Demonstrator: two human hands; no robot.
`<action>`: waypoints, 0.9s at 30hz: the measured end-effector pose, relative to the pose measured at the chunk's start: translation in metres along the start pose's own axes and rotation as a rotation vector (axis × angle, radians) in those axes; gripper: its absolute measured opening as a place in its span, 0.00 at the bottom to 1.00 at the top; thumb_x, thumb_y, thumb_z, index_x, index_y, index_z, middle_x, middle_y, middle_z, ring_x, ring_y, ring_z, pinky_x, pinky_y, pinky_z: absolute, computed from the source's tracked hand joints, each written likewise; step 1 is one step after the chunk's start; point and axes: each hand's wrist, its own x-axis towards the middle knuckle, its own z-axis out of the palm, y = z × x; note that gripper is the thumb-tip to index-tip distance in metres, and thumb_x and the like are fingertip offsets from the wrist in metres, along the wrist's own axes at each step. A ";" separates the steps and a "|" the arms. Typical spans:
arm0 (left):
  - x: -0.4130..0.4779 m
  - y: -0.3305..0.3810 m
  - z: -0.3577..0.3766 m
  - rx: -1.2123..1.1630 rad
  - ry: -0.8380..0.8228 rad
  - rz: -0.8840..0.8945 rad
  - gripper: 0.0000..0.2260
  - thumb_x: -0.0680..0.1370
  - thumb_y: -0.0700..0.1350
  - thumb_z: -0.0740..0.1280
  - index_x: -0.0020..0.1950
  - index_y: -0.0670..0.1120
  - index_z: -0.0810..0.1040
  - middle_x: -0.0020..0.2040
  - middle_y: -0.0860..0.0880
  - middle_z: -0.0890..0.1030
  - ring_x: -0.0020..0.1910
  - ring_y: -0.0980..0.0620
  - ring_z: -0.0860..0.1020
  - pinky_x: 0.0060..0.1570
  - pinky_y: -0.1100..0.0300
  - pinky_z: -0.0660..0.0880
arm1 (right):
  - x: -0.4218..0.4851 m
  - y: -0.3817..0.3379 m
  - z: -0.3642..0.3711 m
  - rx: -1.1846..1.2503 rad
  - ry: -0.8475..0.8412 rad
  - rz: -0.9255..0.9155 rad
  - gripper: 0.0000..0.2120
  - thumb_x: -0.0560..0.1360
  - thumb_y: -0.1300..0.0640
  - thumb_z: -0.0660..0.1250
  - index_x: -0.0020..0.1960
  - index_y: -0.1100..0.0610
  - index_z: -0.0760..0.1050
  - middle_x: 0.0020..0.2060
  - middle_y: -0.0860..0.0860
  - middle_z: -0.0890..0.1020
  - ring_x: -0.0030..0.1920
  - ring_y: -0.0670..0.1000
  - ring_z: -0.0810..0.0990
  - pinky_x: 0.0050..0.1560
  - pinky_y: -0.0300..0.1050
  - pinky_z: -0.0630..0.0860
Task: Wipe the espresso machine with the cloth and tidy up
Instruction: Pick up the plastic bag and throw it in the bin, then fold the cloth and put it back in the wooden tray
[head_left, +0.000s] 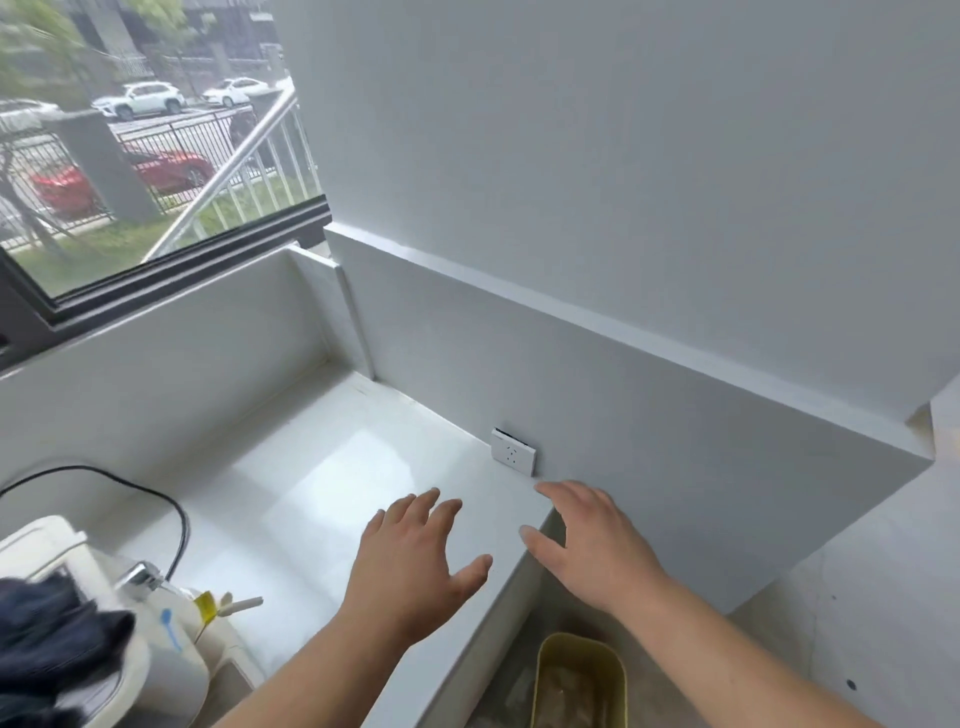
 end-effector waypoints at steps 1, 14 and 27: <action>-0.002 -0.003 -0.007 0.000 0.016 -0.005 0.41 0.72 0.77 0.50 0.81 0.60 0.64 0.84 0.55 0.63 0.82 0.49 0.59 0.81 0.47 0.57 | 0.001 -0.007 -0.004 -0.001 0.009 -0.010 0.35 0.77 0.28 0.55 0.79 0.43 0.63 0.77 0.43 0.70 0.77 0.49 0.65 0.76 0.50 0.67; -0.029 -0.045 -0.087 -0.010 0.178 -0.057 0.40 0.72 0.76 0.52 0.81 0.59 0.64 0.84 0.54 0.62 0.83 0.49 0.57 0.81 0.48 0.55 | 0.014 -0.100 -0.041 0.001 0.110 -0.163 0.35 0.77 0.29 0.59 0.80 0.43 0.62 0.77 0.41 0.68 0.78 0.47 0.61 0.78 0.49 0.63; -0.072 -0.128 -0.143 0.030 0.262 -0.206 0.40 0.72 0.76 0.51 0.81 0.59 0.63 0.84 0.54 0.62 0.82 0.50 0.58 0.81 0.47 0.56 | 0.029 -0.215 -0.035 0.001 0.113 -0.367 0.34 0.79 0.32 0.61 0.80 0.45 0.63 0.77 0.42 0.68 0.78 0.47 0.61 0.78 0.47 0.61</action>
